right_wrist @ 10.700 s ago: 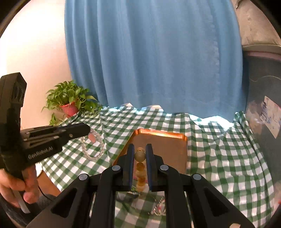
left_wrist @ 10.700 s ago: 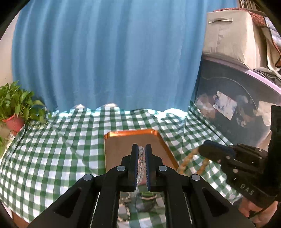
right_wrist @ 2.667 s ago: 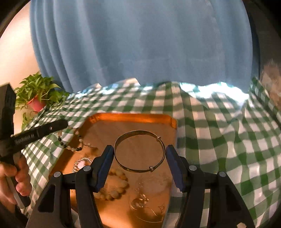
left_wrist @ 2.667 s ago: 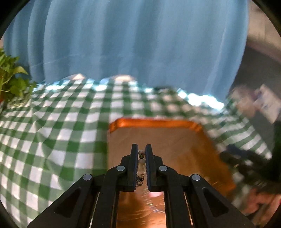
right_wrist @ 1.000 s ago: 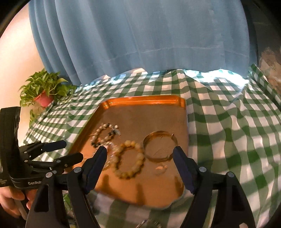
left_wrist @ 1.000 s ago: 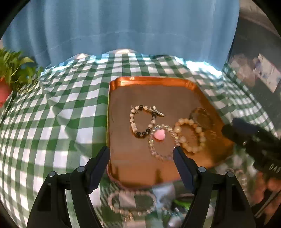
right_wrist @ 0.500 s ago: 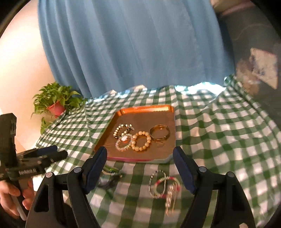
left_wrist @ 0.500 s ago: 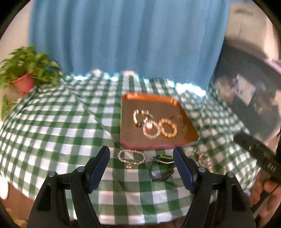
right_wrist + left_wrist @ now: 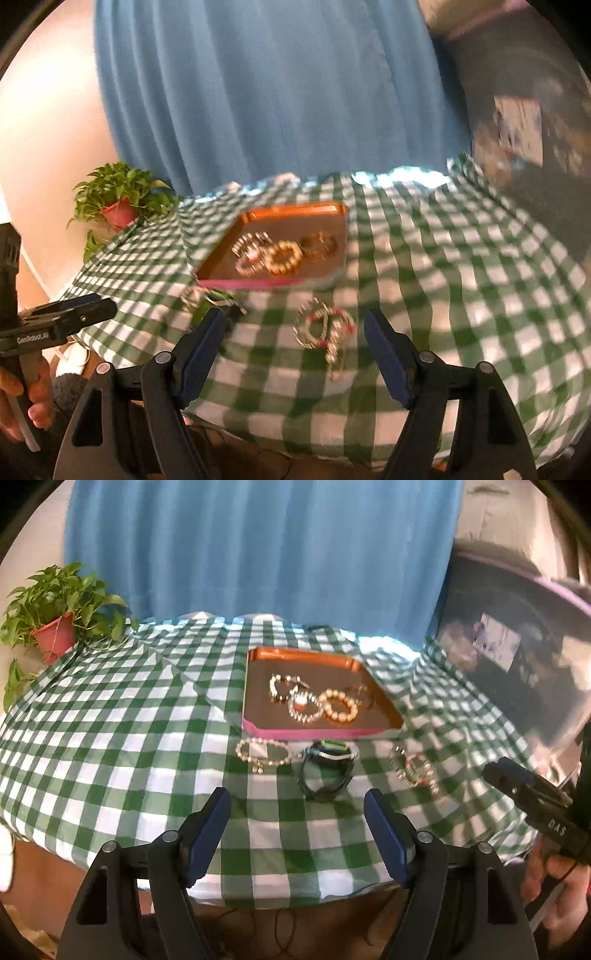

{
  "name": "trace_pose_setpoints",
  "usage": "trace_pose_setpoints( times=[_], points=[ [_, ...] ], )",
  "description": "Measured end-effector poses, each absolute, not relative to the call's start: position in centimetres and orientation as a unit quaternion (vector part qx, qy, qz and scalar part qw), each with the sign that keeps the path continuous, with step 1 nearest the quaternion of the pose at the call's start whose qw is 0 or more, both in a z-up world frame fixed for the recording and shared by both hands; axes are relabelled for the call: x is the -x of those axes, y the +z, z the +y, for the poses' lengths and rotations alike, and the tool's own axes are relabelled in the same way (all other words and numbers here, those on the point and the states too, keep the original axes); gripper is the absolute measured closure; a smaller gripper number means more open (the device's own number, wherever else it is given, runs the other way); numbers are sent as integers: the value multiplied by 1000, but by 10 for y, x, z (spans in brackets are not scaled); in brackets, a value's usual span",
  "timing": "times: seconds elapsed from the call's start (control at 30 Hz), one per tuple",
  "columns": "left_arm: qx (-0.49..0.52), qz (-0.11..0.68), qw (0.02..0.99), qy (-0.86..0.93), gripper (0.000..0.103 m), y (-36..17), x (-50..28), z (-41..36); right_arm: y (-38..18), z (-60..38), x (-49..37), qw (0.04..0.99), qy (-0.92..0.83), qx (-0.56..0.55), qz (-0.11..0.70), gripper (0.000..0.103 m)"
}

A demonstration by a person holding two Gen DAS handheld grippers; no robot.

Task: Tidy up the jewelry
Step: 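Withdraw both tools from the tray toward the remaining jewelry, then grasp the pearl safety pin with the right tool while the left tool grasps the teal bead bracelet, then lift the pearl pin and teal bracelet and carry both over the tray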

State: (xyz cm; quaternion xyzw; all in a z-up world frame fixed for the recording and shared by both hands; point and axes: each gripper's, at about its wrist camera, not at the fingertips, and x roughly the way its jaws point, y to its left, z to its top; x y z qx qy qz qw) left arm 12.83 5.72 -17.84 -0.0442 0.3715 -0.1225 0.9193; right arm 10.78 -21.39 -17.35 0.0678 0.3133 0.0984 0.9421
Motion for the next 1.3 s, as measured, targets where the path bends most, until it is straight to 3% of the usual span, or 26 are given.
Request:
trace_pose_setpoints(
  times=[0.13, 0.2, 0.3, 0.37, 0.47, 0.77, 0.8, 0.83, 0.9, 0.93, 0.97, 1.2, 1.3],
  points=[
    [45, 389, 911, -132, 28, -199, -142, 53, -205, -226, -122, 927, 96, -87, 351, 39],
    [47, 395, 908, -134, 29, -209, -149, 54, -218, -226, -127, 923, 96, -80, 365, 58],
    [55, 406, 901, -141, 36, -224, -160, 56, -230, -222, -136, 917, 97, -57, 382, 71],
    [63, 412, 897, -149, 43, -230, -167, 56, -235, -219, -143, 915, 102, -51, 386, 73],
    [71, 413, 892, -168, 46, -235, -178, 53, -241, -214, -150, 912, 103, -32, 396, 78],
    [80, 430, 875, -206, 49, -257, -217, 34, -254, -218, -164, 904, 90, -38, 417, 79],
    [95, 427, 872, -219, 52, -259, -219, 36, -254, -218, -165, 904, 90, -36, 417, 79],
    [116, 429, 865, -234, 64, -261, -221, 38, -254, -215, -166, 904, 90, -29, 417, 79],
    [117, 433, 862, -238, 67, -259, -223, 37, -255, -211, -168, 906, 87, -11, 414, 83],
    [109, 430, 864, -239, 74, -257, -222, 36, -256, -208, -169, 907, 81, 5, 413, 86],
    [107, 426, 866, -239, 93, -254, -221, 35, -256, -205, -170, 908, 73, 23, 412, 93],
    [22, 385, 896, -221, 94, -202, -211, 23, -254, -210, -172, 905, 84, -15, 417, 93],
    [-6, 386, 902, -194, 94, -203, -214, 22, -253, -205, -169, 905, 92, -14, 415, 93]
  ],
)
